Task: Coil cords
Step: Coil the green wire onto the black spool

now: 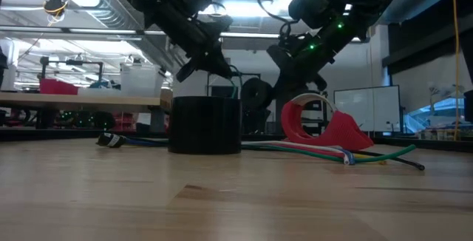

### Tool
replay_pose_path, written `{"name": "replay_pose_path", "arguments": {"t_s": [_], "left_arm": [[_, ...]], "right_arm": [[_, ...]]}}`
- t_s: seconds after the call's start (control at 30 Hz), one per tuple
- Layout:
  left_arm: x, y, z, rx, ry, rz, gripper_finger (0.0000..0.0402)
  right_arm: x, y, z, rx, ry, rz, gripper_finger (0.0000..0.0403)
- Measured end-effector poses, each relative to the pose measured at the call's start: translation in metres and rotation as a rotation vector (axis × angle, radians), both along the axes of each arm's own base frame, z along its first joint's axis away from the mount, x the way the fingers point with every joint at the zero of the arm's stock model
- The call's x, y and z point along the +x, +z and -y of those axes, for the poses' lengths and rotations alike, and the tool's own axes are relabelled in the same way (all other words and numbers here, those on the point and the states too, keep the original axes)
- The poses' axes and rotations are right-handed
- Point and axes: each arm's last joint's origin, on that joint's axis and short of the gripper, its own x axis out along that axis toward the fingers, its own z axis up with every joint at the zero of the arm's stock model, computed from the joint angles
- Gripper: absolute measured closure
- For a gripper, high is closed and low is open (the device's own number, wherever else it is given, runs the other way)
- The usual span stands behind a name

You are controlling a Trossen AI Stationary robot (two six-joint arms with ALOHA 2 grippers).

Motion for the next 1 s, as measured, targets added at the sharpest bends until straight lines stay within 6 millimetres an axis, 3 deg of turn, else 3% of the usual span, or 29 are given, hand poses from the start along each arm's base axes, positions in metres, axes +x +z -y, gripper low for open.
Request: {"name": "replay_pose_path", "arguments": {"t_s": [0.6, 1.0], "left_arm": [[0.021, 0.003, 0.018, 0.014, -0.055, 0.124, 0.0401], [0.030, 0.006, 0.034, 0.051, -0.119, 0.167, 0.0401]], "right_arm": [[0.006, 0.008, 0.001, 0.021, 0.009, 0.133, 0.0403], [0.014, 0.022, 0.002, 0.074, -0.009, 0.338, 0.0403]]}}
